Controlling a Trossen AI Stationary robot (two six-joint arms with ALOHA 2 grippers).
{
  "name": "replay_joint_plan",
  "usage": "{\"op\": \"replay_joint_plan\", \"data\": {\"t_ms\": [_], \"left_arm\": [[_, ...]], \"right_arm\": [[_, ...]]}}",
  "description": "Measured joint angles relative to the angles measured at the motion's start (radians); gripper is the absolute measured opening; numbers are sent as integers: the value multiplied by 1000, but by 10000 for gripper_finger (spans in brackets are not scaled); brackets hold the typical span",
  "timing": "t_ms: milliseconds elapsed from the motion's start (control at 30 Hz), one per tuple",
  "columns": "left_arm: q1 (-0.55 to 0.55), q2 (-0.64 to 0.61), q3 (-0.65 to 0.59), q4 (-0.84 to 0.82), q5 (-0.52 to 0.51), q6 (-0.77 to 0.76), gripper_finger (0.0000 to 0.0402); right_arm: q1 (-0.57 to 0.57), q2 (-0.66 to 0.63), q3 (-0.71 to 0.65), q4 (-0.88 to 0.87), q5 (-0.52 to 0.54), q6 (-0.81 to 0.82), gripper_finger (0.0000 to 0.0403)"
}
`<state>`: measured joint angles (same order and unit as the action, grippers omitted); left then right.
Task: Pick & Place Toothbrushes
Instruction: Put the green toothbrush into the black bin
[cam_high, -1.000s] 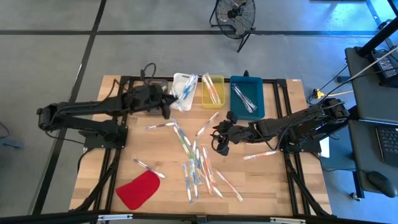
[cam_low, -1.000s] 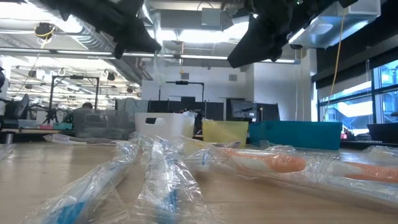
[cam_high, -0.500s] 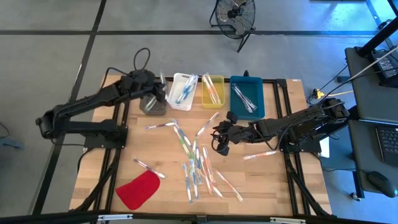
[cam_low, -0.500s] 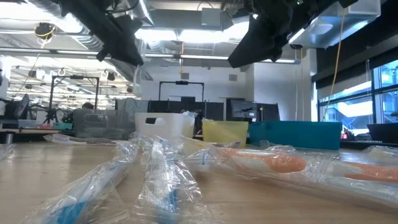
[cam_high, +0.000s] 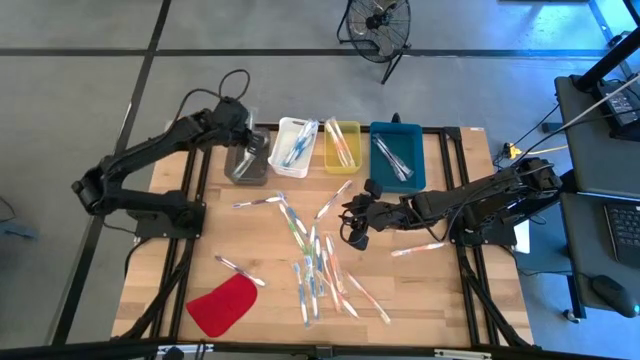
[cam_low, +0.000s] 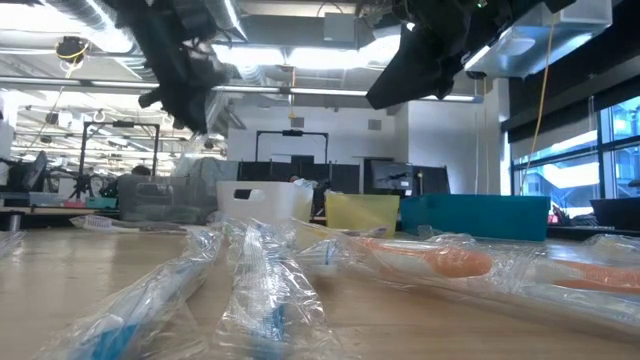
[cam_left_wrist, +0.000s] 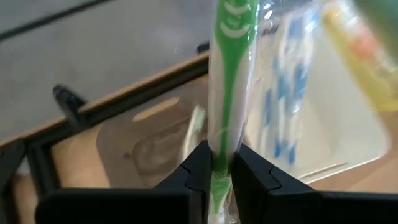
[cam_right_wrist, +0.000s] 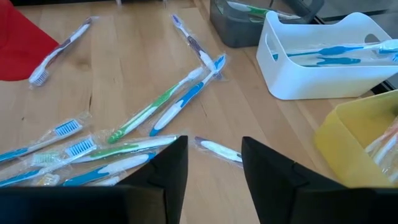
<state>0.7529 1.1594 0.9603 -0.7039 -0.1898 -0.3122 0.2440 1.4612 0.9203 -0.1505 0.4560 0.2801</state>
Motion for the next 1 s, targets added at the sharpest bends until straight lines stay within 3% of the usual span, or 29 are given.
{"op": "replay_joint_plan", "data": {"t_ms": [433, 1000], "left_arm": [[54, 229, 142, -195, 88, -15, 39], [63, 380, 159, -275, 106, -41, 45]], "right_arm": [[0, 0, 0, -1, -1, 0, 150], [0, 0, 0, -9, -4, 8, 135]]}}
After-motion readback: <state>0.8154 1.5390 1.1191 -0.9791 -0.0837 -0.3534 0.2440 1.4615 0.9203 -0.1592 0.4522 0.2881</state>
